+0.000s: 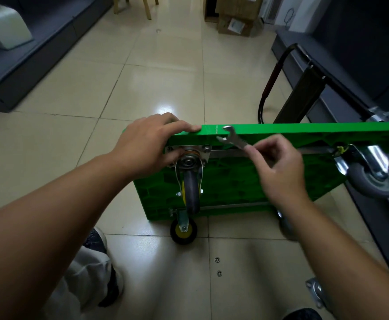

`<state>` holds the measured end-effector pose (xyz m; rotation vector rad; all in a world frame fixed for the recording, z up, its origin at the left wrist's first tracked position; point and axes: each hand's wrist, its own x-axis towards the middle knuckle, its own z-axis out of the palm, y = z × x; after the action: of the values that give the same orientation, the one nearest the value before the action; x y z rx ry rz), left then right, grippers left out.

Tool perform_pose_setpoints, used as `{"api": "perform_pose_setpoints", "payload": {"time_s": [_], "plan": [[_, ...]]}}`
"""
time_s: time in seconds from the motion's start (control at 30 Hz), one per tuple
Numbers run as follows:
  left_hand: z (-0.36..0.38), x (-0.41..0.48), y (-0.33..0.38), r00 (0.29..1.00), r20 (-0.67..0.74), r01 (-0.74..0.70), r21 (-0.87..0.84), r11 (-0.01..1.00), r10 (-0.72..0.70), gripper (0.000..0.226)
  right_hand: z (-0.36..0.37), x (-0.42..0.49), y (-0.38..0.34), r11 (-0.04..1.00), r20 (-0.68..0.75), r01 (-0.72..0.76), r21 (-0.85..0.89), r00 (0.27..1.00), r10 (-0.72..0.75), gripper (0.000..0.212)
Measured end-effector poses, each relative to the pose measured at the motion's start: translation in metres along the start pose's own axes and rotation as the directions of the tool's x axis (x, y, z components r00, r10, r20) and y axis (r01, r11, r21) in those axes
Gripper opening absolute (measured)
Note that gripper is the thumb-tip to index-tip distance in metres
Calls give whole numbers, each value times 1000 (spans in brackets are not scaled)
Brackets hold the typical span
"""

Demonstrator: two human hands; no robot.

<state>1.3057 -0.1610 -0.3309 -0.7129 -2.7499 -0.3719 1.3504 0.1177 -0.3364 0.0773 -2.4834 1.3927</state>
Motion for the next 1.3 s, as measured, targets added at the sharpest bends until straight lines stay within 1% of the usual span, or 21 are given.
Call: {"api": "perform_pose_setpoints", "payload": {"time_s": [0.03, 0.07, 0.13, 0.2, 0.27, 0.37, 0.57, 0.67, 0.73, 0.83, 0.9, 0.97, 1.0, 1.03, 1.07, 1.1, 1.17, 1.2, 1.23, 1.3], "plan": [[0, 0, 0, 1000, 1, 2, 1, 1000, -2, 56, 13, -9, 10, 987, -44, -102, 126, 993, 108, 12], [0, 0, 1, 1000, 3, 4, 4, 1000, -4, 56, 28, -18, 18, 958, -68, -172, 228, 979, 192, 11], [0, 1, 2, 1000, 4, 9, 8, 1000, -9, 56, 58, -33, 33, 873, -74, -259, 413, 946, 316, 11], [-1, 1, 3, 1000, 5, 17, 1, 1000, -17, 55, 84, -44, 42, 791, -59, -316, 524, 913, 404, 10], [-2, 2, 4, 1000, 9, 29, 3, 1000, -29, 54, 101, -50, 43, 752, -62, -336, 567, 893, 445, 11], [-3, 2, 5, 999, 17, 41, 0, 999, -41, 53, 115, -52, 43, 729, -71, -344, 592, 878, 473, 11], [-3, 1, 7, 999, 20, 43, -1, 999, -43, 53, 132, -44, 42, 741, -83, -308, 597, 895, 439, 10], [-4, 0, 8, 998, 32, 48, -1, 999, -48, 56, 138, -41, 47, 769, -109, -294, 567, 899, 425, 13], [-4, 0, 8, 998, 39, 49, -1, 999, -49, 57, 136, -39, 51, 806, -141, -270, 526, 907, 396, 14], [-4, 1, 7, 998, 42, 51, -9, 999, -51, 58, 119, -32, 53, 899, -202, -208, 385, 932, 302, 16], [-4, 1, 7, 998, 41, 53, -12, 999, -53, 58, 99, -24, 52, 957, -215, -156, 244, 954, 210, 16], [-4, 1, 7, 998, 34, 53, -14, 998, -53, 57, 75, -15, 49, 995, -199, -86, 56, 975, 96, 17], [-4, 1, 7, 998, 33, 53, -15, 998, -52, 57, 62, -10, 46, 997, -174, -32, -69, 985, 19, 19], [-4, 1, 6, 998, 33, 52, -16, 998, -52, 57, 49, -3, 40, 976, -135, 46, -215, 988, -76, 22], [-4, 1, 6, 998, 34, 52, -15, 999, -51, 57, 38, 4, 32, 919, -86, 142, -367, 979, -186, 24], [-4, 1, 6, 998, 35, 51, -13, 999, -50, 58, 28, 11, 21, 827, -31, 247, -504, 952, -303, 26], [-3, 0, 6, 998, 35, 47, -12, 999, -47, 57, 15, 25, -6, 580, 111, 443, -683, 848, -518, 27], [-3, 0, 6, 999, 31, 44, -9, 999, -44, 56, 13, 31, -18, 446, 197, 514, -733, 788, -584, 25], [-2, 0, 6, 999, 27, 39, -3, 999, -39, 55, 12, 35, -27, 317, 286, 563, -763, 734, -616, 23], [-2, 0, 6, 999, 23, 31, 5, 999, -32, 56, 12, 41, -39, 101, 430, 611, -786, 656, -621, 14]]}}
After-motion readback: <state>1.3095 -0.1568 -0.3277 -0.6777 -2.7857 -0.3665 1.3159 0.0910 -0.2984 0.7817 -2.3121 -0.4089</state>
